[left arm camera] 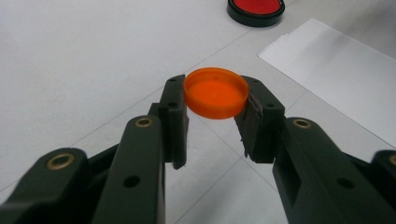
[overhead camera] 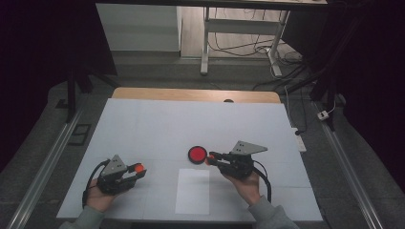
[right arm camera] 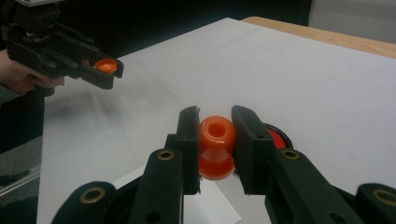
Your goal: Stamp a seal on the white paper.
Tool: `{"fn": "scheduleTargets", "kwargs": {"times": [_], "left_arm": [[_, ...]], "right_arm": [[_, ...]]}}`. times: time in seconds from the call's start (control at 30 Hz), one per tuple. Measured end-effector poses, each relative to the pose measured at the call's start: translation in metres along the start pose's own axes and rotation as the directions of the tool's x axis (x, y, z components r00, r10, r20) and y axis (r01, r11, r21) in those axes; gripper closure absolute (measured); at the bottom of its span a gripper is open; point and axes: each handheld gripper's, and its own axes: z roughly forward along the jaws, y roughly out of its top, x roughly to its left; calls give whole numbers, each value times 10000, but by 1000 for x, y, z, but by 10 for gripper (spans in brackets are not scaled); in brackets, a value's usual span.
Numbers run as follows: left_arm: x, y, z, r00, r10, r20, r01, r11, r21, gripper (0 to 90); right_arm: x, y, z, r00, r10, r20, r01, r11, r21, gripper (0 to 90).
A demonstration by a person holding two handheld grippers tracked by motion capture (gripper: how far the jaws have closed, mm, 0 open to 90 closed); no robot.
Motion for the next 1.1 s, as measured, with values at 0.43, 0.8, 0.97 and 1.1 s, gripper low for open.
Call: {"fn": "scheduleTargets", "kwargs": {"times": [0.43,0.8,0.97,1.1], "left_arm": [[0,-1,1,10000,-19,-29,19,10000,78,646],[0,-2,1,10000,-31,-33,32,9999,110,646],[0,-2,1,10000,-20,-39,21,9999,121,646],[1,-2,1,10000,-38,-41,39,9999,132,646]], "right_arm": [[5,-9,-6,9999,-22,-134,24,9999,161,725],[10,-12,-5,9996,-137,-253,145,9993,338,725],[12,-14,-1,9991,-266,-330,282,9985,470,724],[14,-16,2,9990,-257,-361,277,9980,571,725]]}}
